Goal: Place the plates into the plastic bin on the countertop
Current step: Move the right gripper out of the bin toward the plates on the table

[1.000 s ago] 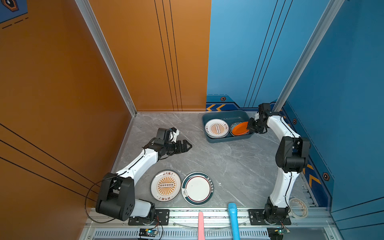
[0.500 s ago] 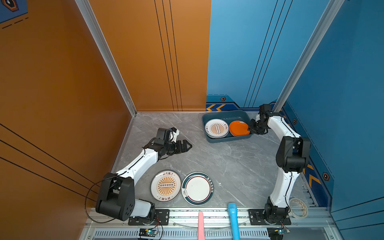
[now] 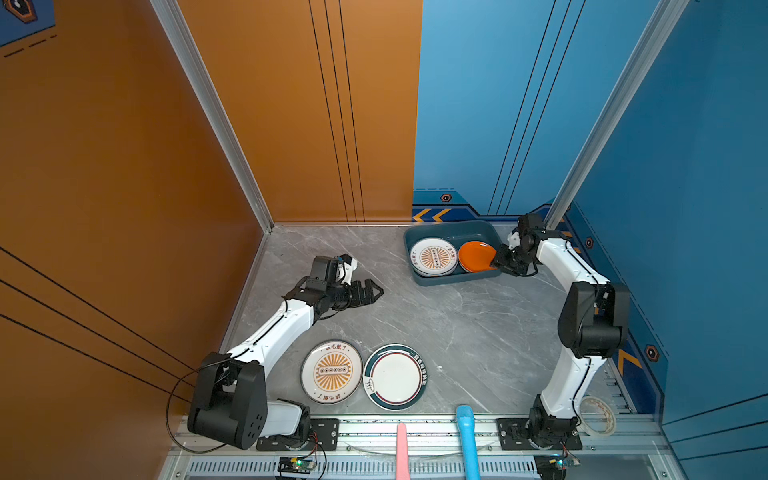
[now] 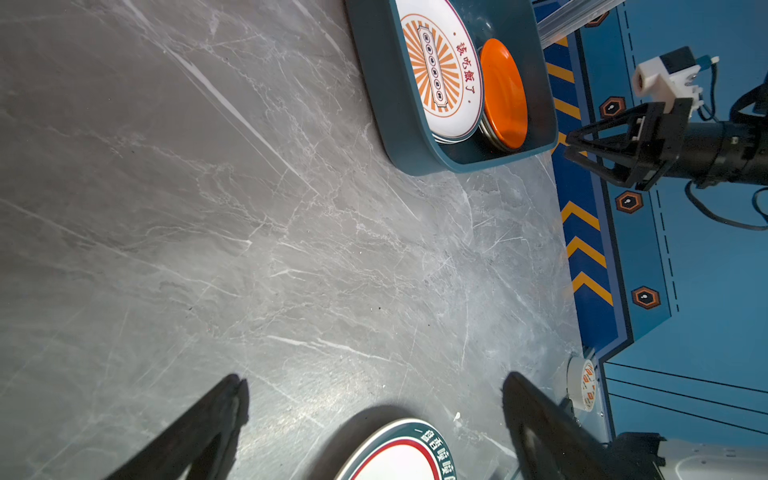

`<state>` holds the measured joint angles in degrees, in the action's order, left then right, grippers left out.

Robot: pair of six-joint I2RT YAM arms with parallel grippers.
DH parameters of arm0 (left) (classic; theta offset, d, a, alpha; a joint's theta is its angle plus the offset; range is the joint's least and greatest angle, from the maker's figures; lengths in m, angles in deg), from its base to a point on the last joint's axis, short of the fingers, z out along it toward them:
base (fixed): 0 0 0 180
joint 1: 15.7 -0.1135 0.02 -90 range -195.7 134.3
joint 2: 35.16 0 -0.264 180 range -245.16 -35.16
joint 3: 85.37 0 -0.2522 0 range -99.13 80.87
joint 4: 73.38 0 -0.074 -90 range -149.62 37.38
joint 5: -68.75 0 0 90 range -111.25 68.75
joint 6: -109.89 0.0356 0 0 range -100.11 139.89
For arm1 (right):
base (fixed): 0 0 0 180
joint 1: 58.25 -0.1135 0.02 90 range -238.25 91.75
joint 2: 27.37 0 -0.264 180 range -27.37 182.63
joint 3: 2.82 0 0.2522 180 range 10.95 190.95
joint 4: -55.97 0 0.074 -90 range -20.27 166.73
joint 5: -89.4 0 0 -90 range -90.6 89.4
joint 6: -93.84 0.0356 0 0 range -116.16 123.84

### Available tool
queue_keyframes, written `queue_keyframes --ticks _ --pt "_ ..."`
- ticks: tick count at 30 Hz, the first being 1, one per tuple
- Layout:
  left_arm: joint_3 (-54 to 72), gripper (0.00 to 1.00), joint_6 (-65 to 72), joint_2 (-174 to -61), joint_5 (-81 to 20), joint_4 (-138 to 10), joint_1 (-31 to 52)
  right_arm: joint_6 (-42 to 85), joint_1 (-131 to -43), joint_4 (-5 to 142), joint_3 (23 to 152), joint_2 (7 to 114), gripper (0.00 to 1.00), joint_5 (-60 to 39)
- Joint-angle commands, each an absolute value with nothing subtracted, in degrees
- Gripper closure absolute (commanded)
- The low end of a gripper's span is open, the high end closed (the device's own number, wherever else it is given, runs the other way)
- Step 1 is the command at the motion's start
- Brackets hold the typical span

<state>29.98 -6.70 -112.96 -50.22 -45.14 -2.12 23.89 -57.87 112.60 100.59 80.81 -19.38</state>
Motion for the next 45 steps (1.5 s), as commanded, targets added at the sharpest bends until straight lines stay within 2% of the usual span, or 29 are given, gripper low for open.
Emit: queue_keyframes --ticks 1,4,12,29,45 --pt "30.70 0.02 -6.91 -112.38 -51.05 -44.42 -3.02 20.95 -60.27 112.83 97.58 76.32 0.49 -27.14" --pt "30.51 0.02 -7.07 -112.51 -51.06 -44.41 -3.31 19.70 -62.78 112.98 95.12 74.28 0.45 -30.79" --pt "30.94 0.02 -7.18 -112.24 -50.69 -44.33 -4.12 15.39 -71.48 113.20 89.26 71.04 0.44 -37.39" --pt "32.31 0.02 -7.88 -111.98 -50.52 -45.75 -4.95 15.65 -80.63 103.83 72.36 67.08 0.44 -38.64" --pt "33.57 0.02 -7.98 -111.13 -50.52 -45.58 -5.51 17.75 -88.24 96.67 66.63 70.95 0.44 -37.84"
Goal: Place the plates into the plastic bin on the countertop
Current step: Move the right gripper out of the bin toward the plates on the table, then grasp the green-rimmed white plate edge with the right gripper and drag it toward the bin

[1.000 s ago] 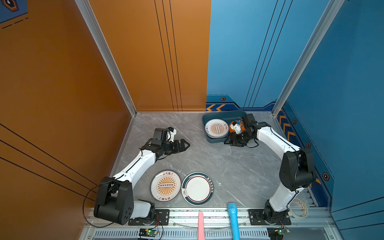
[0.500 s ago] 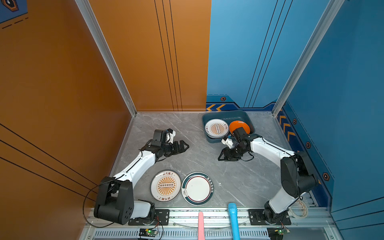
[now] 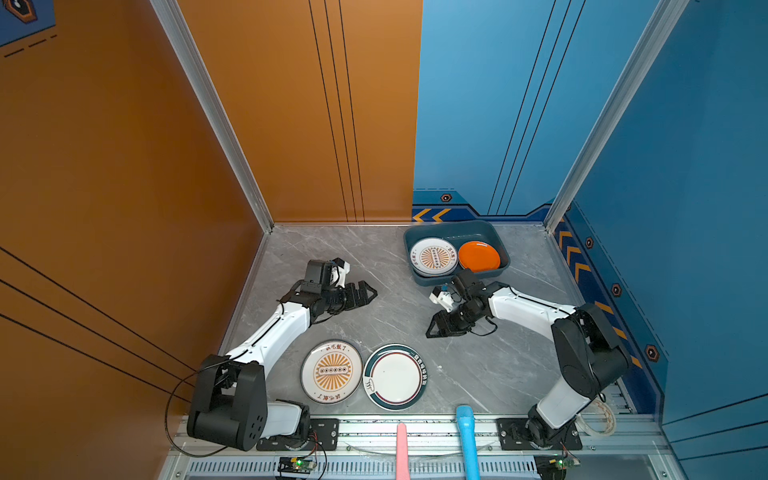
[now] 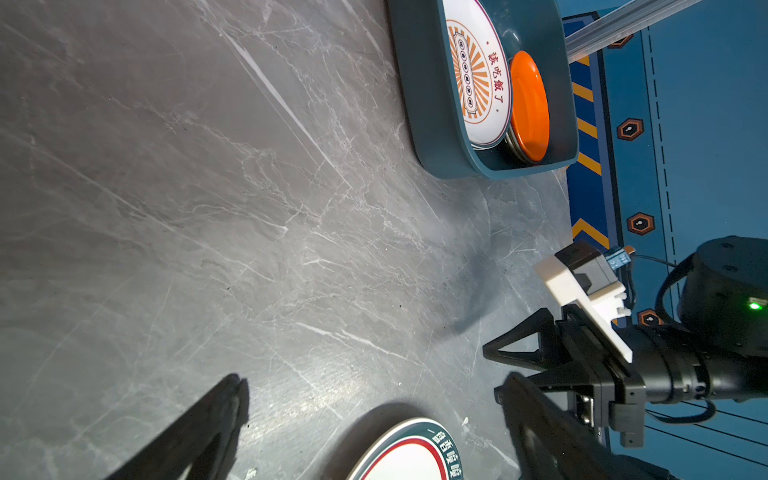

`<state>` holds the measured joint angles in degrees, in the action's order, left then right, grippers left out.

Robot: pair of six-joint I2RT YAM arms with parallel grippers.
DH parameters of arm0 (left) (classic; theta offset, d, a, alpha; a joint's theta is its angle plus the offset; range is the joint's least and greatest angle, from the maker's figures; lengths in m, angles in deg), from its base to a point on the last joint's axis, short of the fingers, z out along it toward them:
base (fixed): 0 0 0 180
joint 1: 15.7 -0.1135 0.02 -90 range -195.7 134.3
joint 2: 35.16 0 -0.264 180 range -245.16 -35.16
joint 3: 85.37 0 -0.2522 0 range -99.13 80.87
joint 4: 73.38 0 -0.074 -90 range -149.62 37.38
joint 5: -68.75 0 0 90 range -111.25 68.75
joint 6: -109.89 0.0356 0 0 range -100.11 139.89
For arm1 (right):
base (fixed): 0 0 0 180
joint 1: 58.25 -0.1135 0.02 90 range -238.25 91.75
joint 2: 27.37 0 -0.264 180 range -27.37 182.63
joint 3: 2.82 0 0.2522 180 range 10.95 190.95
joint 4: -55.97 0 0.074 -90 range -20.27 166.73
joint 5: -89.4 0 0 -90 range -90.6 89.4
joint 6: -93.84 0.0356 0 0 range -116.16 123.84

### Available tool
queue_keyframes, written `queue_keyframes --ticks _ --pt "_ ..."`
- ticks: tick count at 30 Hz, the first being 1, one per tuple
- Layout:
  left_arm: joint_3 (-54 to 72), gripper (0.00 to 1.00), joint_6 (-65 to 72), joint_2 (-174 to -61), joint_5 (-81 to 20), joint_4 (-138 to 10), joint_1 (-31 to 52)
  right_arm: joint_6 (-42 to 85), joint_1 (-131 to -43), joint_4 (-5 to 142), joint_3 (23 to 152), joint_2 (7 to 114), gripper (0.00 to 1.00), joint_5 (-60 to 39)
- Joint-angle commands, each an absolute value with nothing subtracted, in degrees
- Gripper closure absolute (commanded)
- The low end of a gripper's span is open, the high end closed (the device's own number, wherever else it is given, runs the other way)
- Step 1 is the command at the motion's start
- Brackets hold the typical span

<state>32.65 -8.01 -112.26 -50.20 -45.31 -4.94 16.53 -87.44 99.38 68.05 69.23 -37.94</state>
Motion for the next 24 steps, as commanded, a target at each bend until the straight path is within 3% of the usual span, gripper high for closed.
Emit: queue_keyframes --ticks 1,24 --pt "33.53 0.02 -7.97 -111.10 -50.59 -45.57 -5.58 18.08 -88.51 96.01 66.27 71.27 0.44 -37.99" --pt "32.99 0.02 -8.15 -112.15 -51.23 -46.00 -5.94 19.69 -96.37 87.85 61.84 75.48 0.49 -44.63"
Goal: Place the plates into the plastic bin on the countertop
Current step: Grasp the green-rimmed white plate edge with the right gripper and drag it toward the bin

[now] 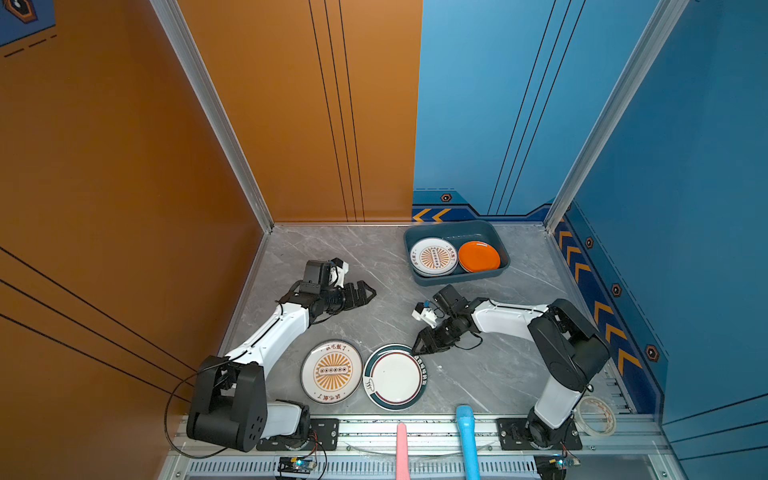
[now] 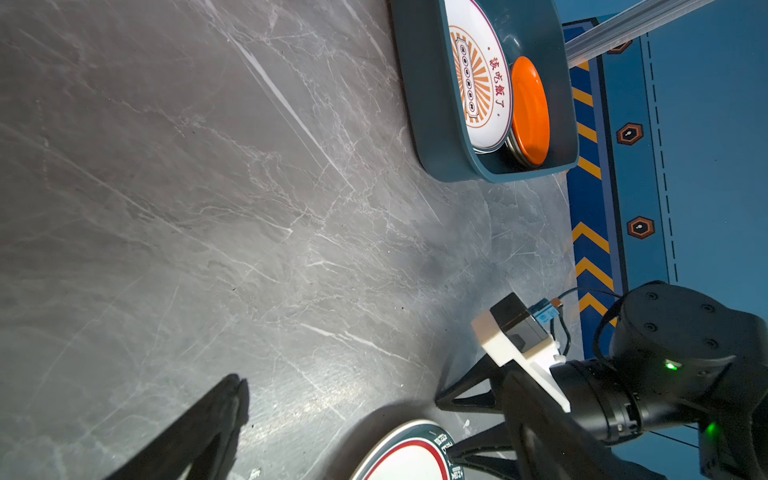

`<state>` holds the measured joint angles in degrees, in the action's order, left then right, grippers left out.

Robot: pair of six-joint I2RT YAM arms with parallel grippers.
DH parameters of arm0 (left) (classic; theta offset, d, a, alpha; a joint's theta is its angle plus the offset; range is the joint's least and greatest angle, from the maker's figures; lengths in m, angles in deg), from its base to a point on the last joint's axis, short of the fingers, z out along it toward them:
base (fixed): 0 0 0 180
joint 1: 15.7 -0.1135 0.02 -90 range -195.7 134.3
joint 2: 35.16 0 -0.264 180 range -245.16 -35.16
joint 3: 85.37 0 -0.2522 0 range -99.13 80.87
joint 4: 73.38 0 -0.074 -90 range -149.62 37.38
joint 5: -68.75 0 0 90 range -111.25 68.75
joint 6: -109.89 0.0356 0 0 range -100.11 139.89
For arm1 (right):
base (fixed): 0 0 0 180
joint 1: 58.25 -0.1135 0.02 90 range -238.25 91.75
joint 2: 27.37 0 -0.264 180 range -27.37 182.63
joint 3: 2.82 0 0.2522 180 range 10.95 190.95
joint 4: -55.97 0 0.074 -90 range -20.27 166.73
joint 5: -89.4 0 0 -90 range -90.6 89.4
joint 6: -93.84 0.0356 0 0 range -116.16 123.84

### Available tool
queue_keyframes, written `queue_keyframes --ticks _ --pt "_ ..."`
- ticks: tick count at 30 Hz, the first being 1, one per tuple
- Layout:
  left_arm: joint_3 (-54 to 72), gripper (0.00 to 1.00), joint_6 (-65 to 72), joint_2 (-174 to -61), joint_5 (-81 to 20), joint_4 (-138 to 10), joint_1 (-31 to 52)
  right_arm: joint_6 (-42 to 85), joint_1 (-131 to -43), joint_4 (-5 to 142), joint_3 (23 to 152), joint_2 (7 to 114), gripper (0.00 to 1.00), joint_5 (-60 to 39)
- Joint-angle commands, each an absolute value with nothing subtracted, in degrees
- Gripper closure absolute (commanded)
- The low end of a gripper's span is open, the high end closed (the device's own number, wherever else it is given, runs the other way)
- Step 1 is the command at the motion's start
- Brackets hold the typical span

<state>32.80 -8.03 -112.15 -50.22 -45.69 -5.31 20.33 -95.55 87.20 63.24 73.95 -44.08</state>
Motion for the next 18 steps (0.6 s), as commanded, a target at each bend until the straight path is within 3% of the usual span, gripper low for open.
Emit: queue_keyframes --ticks 1,9,18 --pt "33.02 0.02 -8.15 -112.15 -51.23 -46.02 -5.94 19.29 -96.48 88.24 61.79 75.59 0.50 -44.73" --pt "33.12 0.02 -8.23 -112.22 -51.36 -46.08 -5.94 18.43 -96.74 88.47 60.76 77.59 0.66 -45.72" --pt "33.27 0.02 -8.18 -112.51 -51.17 -46.35 -5.96 18.34 -96.76 86.42 60.28 79.36 0.76 -46.52"
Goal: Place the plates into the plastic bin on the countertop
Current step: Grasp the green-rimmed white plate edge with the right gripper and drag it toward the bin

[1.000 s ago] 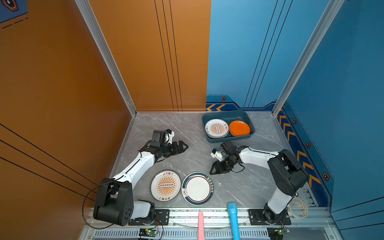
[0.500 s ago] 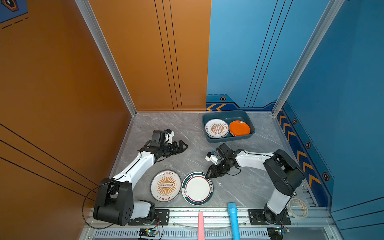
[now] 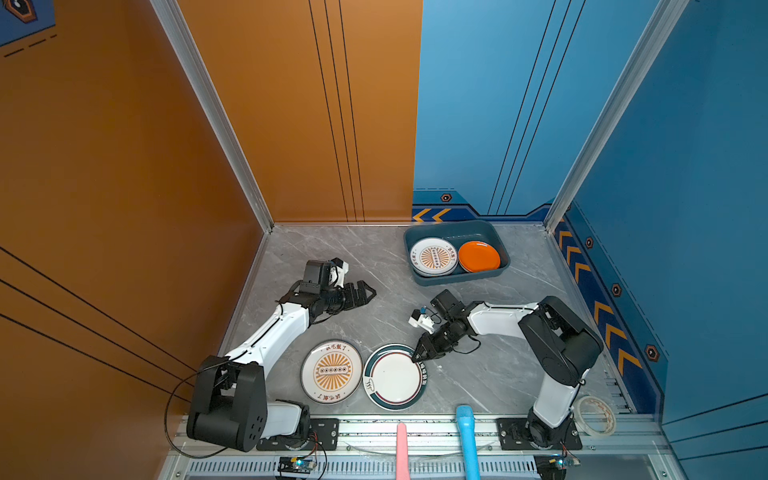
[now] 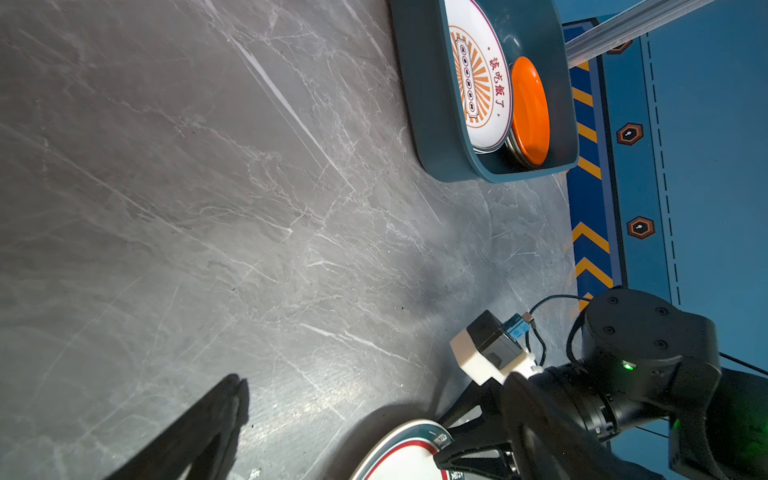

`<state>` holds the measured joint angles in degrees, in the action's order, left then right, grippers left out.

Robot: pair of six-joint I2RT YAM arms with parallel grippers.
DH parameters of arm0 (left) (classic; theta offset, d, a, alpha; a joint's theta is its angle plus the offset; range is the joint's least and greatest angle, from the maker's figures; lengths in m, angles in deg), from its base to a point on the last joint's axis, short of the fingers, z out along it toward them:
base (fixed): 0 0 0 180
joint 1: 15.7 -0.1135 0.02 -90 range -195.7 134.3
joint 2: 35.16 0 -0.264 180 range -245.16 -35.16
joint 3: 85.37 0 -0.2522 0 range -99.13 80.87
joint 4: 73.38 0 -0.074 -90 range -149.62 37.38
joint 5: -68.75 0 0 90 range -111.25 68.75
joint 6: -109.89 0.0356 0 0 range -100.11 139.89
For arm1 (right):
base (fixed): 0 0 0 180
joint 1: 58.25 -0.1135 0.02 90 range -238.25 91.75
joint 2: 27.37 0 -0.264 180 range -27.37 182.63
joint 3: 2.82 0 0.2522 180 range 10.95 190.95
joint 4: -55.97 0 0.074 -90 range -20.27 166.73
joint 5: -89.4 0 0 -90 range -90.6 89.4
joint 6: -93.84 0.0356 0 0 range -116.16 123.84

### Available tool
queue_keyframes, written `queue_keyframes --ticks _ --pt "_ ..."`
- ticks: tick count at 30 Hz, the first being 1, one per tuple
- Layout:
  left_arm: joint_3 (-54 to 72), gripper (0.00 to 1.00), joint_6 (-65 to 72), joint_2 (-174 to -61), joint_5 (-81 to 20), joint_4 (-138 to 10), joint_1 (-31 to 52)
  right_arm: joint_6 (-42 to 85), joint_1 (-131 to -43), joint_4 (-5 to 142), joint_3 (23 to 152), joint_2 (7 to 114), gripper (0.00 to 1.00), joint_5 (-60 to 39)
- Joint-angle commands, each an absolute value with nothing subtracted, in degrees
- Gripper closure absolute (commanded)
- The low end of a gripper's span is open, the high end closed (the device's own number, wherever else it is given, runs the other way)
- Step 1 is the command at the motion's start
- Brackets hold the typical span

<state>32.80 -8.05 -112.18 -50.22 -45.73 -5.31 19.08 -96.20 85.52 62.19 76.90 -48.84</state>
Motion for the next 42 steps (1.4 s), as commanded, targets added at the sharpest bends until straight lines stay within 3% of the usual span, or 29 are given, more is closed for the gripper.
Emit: queue_keyframes --ticks 1,14,29,42 --pt "33.24 0.02 -8.23 -112.67 -51.15 -46.37 -5.94 18.39 -96.68 86.18 60.19 79.55 0.77 -46.73" --pt "33.30 0.02 -8.23 -112.73 -51.05 -46.35 -5.97 19.13 -94.26 85.85 59.70 79.75 1.00 -46.04" --pt "35.14 0.02 -9.74 -113.25 -52.81 -50.90 -3.96 20.66 -80.32 90.88 59.25 65.69 1.00 -50.00" --pt "38.99 0.02 -12.40 -111.90 -57.01 -58.66 0.46 24.83 -74.06 93.91 65.13 57.95 1.00 -51.98"
